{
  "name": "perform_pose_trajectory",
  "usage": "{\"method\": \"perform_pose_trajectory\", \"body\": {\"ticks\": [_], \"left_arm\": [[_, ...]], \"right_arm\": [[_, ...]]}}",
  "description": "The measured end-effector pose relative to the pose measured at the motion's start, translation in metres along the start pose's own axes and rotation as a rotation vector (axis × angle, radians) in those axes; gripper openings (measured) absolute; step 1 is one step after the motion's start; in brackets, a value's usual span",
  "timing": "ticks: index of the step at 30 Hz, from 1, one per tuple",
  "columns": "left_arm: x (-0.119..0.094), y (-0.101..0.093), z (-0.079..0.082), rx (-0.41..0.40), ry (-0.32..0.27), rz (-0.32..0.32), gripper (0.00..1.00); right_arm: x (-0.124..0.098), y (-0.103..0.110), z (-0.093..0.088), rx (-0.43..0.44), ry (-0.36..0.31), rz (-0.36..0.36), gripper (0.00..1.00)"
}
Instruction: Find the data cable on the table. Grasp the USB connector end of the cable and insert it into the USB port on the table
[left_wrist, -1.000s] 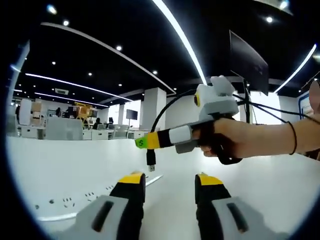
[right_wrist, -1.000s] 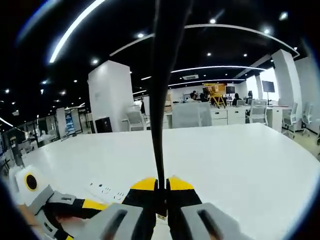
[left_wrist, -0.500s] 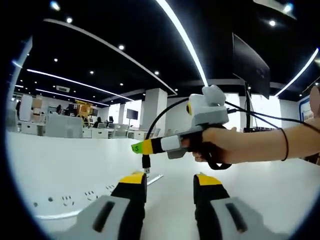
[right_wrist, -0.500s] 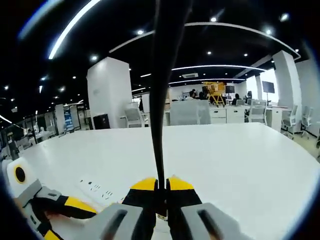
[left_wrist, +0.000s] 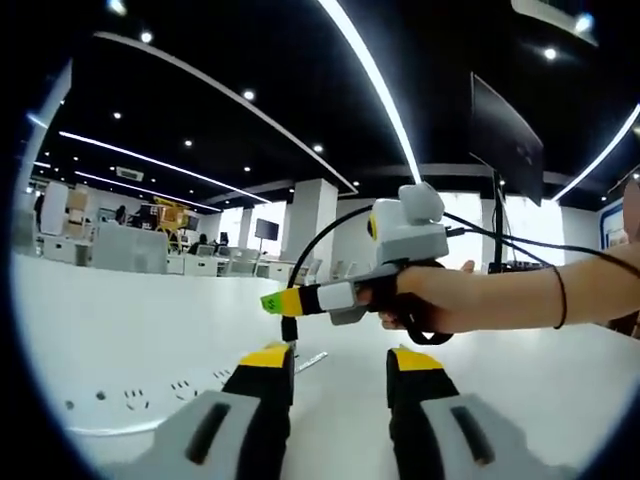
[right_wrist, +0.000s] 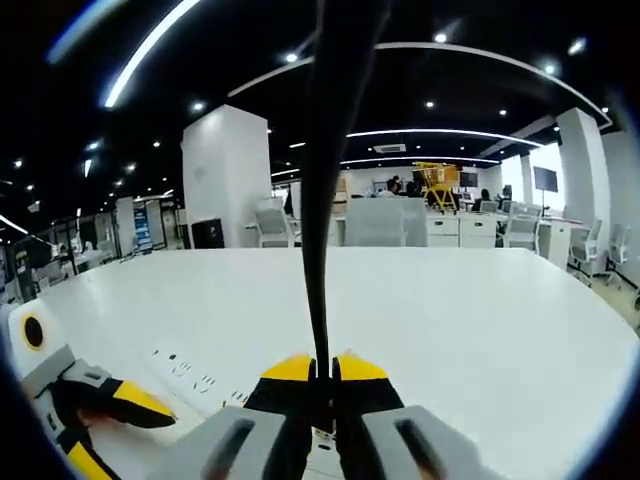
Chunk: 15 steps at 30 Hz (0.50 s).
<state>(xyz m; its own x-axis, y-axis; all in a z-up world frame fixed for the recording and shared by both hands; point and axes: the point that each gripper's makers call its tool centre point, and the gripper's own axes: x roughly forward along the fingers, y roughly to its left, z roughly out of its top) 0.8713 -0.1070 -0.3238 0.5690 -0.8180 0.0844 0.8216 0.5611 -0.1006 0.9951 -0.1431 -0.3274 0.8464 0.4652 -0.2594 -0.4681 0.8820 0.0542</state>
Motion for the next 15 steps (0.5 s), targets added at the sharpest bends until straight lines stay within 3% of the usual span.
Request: {"method": "perform_pose_trajectory", "body": {"ticks": [15], "left_arm": [[0.0012,0.0001,0.0009,-0.004,0.000,-0.001,0.37]], "right_arm": [[0.0048,-0.0061,-0.0014,-0.033,0.011,0.003,0.08]]}}
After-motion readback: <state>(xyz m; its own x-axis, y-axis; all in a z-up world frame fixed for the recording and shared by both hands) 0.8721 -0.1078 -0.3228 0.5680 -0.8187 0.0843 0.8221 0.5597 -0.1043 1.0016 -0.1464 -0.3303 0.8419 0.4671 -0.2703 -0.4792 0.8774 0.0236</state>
